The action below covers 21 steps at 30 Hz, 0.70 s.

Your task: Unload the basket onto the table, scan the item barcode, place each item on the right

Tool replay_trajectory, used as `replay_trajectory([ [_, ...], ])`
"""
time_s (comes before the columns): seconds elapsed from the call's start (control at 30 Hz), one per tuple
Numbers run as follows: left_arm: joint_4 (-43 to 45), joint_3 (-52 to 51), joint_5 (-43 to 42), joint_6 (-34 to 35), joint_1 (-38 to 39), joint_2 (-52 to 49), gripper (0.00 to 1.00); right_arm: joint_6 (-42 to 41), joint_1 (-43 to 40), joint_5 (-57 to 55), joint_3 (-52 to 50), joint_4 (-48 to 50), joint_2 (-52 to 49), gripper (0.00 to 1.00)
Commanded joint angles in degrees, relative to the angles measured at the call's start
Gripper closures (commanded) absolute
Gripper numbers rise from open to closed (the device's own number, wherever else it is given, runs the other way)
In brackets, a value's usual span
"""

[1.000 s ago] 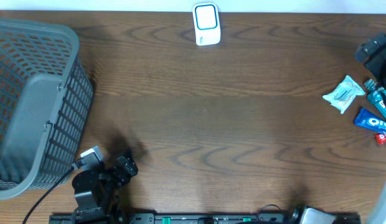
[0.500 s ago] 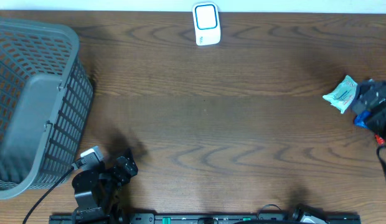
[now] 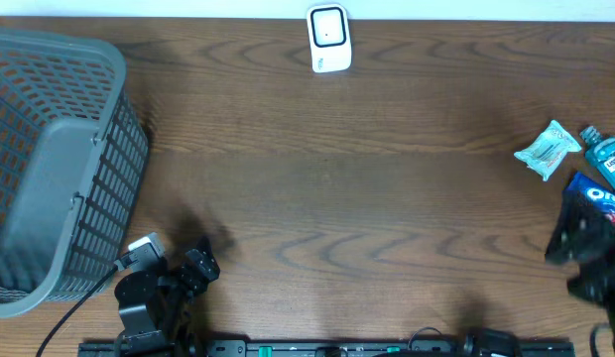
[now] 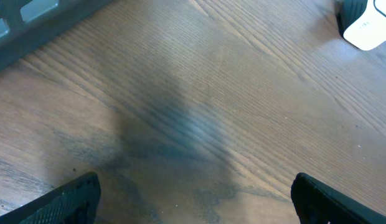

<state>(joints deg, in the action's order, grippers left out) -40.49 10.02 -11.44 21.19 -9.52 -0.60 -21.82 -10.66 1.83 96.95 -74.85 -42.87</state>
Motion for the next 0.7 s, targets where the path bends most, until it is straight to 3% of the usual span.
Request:
replay_trajectory([
  [0.0,-1.0,-0.3,0.2,0.1,0.3,0.2,0.02,0.9,5.0,-5.0,-0.8,1.6,4.5,0.01],
  [0.23,-1.0,-0.3,0.2,0.1,0.3,0.2,0.02,6.3,8.9,-7.5,-8.3,8.2,14.1,0.02],
  [0.67,-1.0,-0.3,0.2,0.1,0.3,0.2,0.02,7.8,14.1,-5.9,-46.8,39.3,36.1,0.01],
])
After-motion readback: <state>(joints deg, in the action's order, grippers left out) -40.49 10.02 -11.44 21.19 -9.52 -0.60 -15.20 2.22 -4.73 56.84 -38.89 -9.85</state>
